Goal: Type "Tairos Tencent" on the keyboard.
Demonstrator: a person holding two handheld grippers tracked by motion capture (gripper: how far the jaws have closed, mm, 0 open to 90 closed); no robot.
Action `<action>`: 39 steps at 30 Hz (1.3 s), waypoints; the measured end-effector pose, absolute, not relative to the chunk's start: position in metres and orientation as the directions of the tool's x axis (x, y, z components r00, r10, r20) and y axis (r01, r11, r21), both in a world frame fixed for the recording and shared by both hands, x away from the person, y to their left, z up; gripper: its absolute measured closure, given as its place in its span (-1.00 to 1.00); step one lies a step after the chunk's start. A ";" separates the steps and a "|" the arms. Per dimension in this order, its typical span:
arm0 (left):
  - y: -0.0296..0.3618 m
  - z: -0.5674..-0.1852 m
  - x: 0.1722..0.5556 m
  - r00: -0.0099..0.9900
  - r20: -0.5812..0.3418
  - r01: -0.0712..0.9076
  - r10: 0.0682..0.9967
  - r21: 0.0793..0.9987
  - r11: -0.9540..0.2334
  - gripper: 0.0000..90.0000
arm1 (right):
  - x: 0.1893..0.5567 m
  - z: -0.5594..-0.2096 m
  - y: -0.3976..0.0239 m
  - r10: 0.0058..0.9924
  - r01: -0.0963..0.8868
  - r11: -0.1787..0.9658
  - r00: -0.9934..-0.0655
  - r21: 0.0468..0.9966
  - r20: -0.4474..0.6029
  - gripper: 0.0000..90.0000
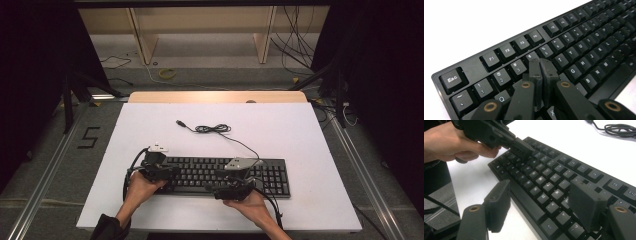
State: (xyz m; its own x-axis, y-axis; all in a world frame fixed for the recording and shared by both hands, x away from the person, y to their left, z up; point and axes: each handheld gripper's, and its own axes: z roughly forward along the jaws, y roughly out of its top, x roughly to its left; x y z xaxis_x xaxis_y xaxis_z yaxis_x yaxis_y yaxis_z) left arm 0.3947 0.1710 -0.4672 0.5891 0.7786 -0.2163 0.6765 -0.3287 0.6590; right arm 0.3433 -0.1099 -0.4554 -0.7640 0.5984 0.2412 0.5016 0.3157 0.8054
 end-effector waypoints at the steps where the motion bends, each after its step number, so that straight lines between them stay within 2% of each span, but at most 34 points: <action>1: 0.171 -0.467 0.394 0.590 -0.219 0.674 0.777 0.663 -0.325 0.93 | 0.343 -0.455 -0.110 0.598 0.501 0.316 -0.764 0.806 0.241 -0.22; 10: 0.173 -0.461 0.390 0.591 -0.248 0.672 0.768 0.678 -0.298 0.72 | 0.344 -0.455 -0.109 0.597 0.498 0.317 -0.766 0.807 0.238 -0.21; 16: 0.175 -0.458 0.386 0.586 -0.265 0.673 0.766 0.686 -0.277 0.46 | 0.347 -0.455 -0.105 0.597 0.502 0.320 -0.765 0.803 0.241 -0.19; 20: 0.177 -0.455 0.382 0.584 -0.276 0.669 0.763 0.697 -0.260 0.24 | 0.349 -0.454 -0.102 0.594 0.503 0.322 -0.767 0.802 0.242 -0.12; 24: 0.180 -0.453 0.378 0.583 -0.287 0.663 0.760 0.709 -0.241 0.12 | 0.351 -0.455 -0.099 0.593 0.506 0.324 -0.767 0.799 0.246 -0.04; 39: 0.185 -0.450 0.367 0.586 -0.306 0.642 0.750 0.741 -0.199 -0.09 | 0.360 -0.457 -0.091 0.594 0.512 0.334 -0.766 0.791 0.245 0.30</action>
